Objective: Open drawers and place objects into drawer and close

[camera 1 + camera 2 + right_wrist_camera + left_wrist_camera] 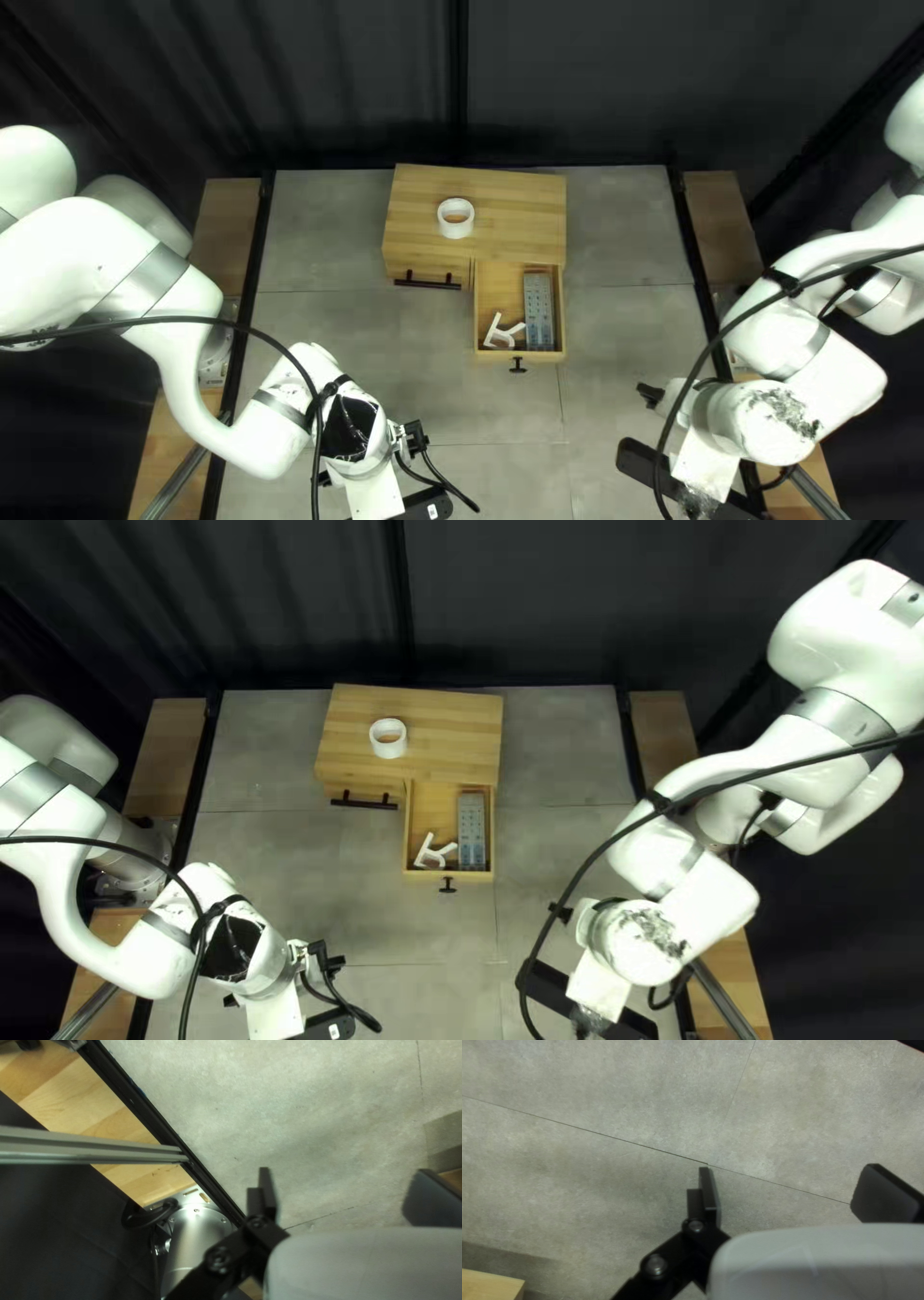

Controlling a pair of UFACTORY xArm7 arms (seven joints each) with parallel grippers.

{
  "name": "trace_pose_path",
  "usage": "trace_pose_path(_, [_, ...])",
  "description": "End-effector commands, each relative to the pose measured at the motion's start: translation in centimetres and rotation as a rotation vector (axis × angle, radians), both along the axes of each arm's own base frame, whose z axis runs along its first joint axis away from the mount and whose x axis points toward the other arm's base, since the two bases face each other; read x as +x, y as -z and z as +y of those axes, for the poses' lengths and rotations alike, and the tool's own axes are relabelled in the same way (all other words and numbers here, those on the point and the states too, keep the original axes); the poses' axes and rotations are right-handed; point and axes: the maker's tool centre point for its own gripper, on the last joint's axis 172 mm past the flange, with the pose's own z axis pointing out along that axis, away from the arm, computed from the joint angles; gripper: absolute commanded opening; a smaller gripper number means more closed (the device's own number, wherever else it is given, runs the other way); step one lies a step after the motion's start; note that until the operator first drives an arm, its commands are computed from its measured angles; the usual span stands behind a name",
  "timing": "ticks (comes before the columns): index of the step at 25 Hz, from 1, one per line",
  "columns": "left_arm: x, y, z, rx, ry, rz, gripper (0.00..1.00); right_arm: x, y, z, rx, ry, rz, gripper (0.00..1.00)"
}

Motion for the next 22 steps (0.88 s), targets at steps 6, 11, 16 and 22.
trace_pose_path(6, [0.0, 0.0, 0.0, 0.0, 0.0, 0.0, 1.0, -1.1, 2.4, 3.9, -0.005, -0.041, -0.007, 1.0])
trace_pose_path(11, [0.0, 0.0, 0.0, 0.0, 0.0, 0.0, 1.0, -1.3, 2.9, 4.8, -0.014, -0.043, -0.009, 1.0])
trace_pose_path(16, [1.1, -2.4, 4.7, 0.004, -0.026, 0.009, 1.0, -1.3, 2.9, 4.8, -0.014, -0.043, -0.009, 1.0])
trace_pose_path(22, [3.1, -7.9, 14.7, 0.015, -0.176, 0.012, 1.0, -1.3, 2.9, 4.8, -0.014, -0.043, -0.009, 1.0])
